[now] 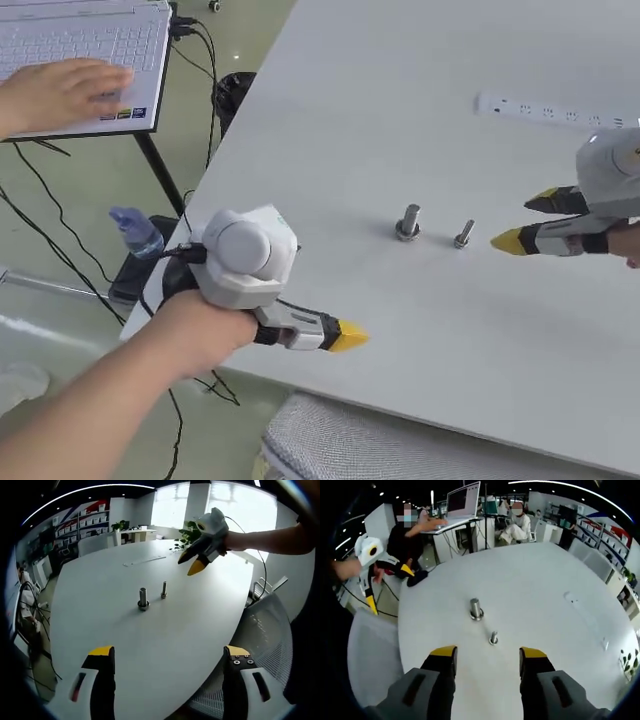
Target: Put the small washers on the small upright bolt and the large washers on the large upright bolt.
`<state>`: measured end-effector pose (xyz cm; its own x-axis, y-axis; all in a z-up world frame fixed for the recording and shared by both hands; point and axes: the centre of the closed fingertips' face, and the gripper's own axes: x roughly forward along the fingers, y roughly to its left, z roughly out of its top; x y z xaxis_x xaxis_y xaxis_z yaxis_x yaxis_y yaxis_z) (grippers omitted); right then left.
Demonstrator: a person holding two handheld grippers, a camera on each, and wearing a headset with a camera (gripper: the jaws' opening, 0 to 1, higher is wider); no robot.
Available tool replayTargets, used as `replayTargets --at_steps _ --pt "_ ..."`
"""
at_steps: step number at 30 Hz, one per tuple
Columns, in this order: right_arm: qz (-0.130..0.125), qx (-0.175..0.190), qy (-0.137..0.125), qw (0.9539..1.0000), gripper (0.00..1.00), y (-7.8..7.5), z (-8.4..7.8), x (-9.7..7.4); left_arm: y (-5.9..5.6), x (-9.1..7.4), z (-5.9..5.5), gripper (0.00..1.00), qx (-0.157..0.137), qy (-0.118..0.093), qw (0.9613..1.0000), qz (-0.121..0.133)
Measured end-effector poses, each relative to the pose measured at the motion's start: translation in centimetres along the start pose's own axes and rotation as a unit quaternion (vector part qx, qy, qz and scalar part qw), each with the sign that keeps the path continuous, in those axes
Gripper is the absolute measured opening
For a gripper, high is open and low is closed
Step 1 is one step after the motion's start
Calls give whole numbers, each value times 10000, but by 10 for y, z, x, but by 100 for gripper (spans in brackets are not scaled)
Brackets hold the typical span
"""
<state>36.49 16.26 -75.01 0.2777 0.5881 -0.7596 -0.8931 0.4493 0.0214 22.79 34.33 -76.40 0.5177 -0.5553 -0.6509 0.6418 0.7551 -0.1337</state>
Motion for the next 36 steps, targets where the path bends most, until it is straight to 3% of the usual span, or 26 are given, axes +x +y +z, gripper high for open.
replayTargets --at_steps 3,8,14,20,28,33,36 --pt "-35 155 -287 9995 54 -5 0 -8 0 -3 0 89 -74 -49 10000 9" --pt "-31 75 -685 9976 60 3 1 -26 -2 -6 1 90 -227 -175 9996 -17" --pt "-18 -1 -898 9960 63 15 -10 -46 -8 -7 4 89 -217 -255 9994 -36" --pt "-150 205 -1175 9928 72 24 -21 -60 -12 -9 10 90 -223 -392 9990 -51" --pt "-400 429 -1385 9886 78 41 -45 -62 -13 -8 13 91 -216 -536 9983 -89" --pt "-243 568 -1292 9897 80 59 -63 -54 -12 -3 11 93 -209 -543 9983 -83" --pt "-274 619 -1325 9889 82 61 -71 -53 -13 -2 8 92 -331 -545 9979 -134"
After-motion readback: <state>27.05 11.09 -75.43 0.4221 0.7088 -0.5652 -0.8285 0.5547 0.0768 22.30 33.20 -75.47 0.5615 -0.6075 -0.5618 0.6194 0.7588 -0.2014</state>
